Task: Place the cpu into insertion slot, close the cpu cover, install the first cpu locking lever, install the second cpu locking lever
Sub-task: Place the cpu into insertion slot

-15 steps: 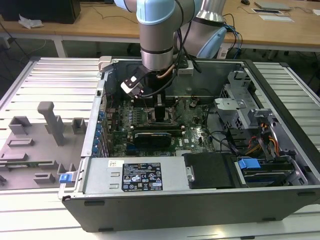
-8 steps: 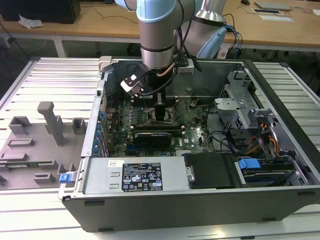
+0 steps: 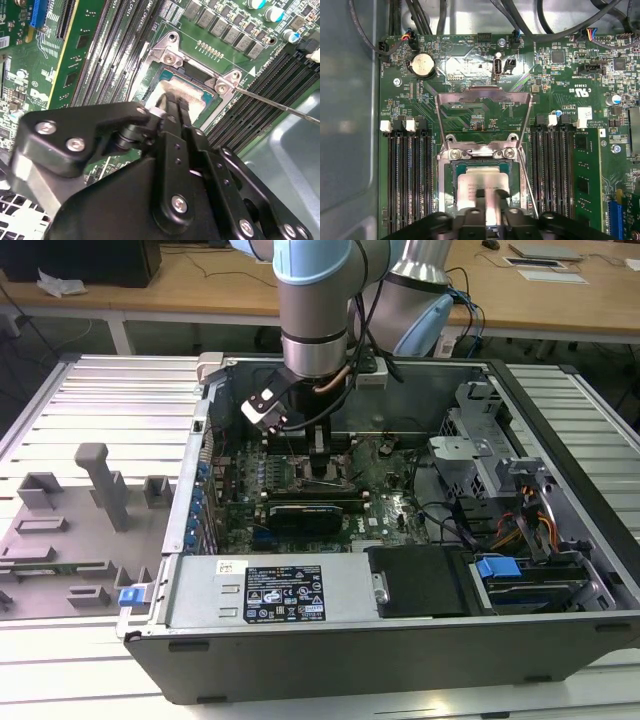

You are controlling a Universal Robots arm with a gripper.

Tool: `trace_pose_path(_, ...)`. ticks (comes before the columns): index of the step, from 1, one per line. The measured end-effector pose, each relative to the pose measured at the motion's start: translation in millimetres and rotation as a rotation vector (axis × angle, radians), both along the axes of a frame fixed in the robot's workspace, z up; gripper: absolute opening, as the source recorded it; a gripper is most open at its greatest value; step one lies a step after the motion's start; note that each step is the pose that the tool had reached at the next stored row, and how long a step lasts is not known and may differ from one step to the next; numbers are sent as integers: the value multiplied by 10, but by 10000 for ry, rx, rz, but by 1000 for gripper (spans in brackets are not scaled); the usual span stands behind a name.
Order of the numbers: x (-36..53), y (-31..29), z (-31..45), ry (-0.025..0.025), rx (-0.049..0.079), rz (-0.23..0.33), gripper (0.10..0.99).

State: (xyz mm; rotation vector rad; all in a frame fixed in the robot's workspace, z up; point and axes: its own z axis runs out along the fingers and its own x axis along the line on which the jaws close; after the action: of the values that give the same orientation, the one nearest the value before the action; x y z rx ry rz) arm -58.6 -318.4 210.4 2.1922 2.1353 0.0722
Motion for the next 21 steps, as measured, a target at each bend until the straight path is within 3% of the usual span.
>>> trace_pose_path(2,0,0,1,1,0,0,106)
trace_pose_path(6,36,0,4,2,-1,0,106)
trace_pose_path(9,37,0,76,0,1,0,106)
trace_pose_path(15,37,1,334,-9,0,2,106)
trace_pose_path(18,36,5,525,-39,0,-1,106)
trace_pose_path(21,36,10,562,-115,102,-1,106)
